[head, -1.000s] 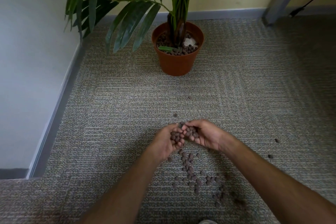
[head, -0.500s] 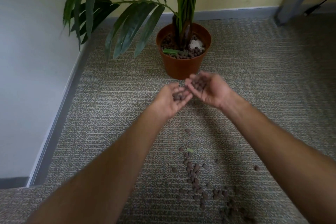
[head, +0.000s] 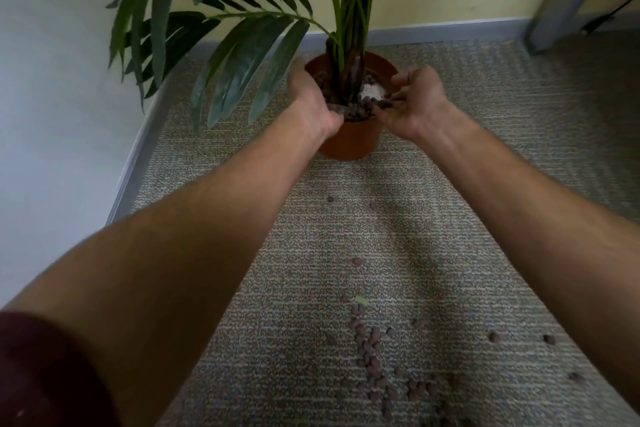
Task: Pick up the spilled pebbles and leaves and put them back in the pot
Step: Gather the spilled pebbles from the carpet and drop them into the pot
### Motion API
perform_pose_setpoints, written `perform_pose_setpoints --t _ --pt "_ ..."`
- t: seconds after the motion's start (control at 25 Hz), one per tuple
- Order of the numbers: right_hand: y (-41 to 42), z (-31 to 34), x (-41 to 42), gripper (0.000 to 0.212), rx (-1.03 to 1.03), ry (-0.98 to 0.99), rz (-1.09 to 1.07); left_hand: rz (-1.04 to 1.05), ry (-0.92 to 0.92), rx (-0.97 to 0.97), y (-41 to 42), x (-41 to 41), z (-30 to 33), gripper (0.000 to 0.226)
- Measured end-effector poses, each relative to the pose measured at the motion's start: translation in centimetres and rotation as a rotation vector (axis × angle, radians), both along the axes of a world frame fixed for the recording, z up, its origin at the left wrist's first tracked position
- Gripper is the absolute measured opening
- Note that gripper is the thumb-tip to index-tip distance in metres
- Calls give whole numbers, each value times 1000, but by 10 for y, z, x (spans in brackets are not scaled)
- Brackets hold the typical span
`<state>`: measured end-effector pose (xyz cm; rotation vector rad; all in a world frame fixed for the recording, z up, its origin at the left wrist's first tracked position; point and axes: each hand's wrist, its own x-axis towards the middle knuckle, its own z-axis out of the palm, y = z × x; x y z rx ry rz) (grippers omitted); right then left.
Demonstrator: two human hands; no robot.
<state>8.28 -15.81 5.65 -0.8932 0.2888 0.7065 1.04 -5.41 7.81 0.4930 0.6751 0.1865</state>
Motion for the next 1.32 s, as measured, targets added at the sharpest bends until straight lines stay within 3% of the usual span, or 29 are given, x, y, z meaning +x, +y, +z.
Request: perform_pose_setpoints --t 0.16,0.24,0.36,0.44,0.56,0.68,0.76,0.84,0.92,1.04,1.12,1.2,1.32 --pt "-4 -4 -1 33 -44 -13 -20 -16 -39 29 -4 -6 0 74" --pt "-9 -8 -1 23 -89 -27 -50 -31 -9 120 -4 -9 -2 64" --pt "-24 -32 -14 25 -188 -98 -56 -51 61 288 1 -14 -14 57" --pt "-36 -61 -34 22 -503 -242 81 -18 83 351 8 -20 -26 54" --pt "-54 -115 -64 16 -1055 -624 532 -8 173 466 9 -41 -53 40" --pt "-64 -147 -84 34 -1306 -951 828 -284 472 772 -9 -68 -92 35" --pt "-62 -152 -95 40 -1305 -1097 871 -576 569 1105 -19 -83 -121 46" --pt "-58 -153 -104 33 -1240 -1212 922 -899 546 1516 -20 -92 -146 54" --pt "-56 -155 -111 34 -1203 -1274 945 -1080 473 1825 -19 -97 -160 57" --pt "-55 -151 -104 64 -1221 -1203 940 -1112 460 2007 -16 -99 -167 54" --pt "-52 -150 -101 73 -1253 -1238 1053 -1096 456 2092 -18 -99 -167 44" --pt "-50 -153 -107 70 -1239 -1304 1107 -1097 437 2145 -23 -103 -167 37" --pt "-58 -156 -115 47 -1166 -1389 1060 -1057 353 2132 -30 -124 -175 38"
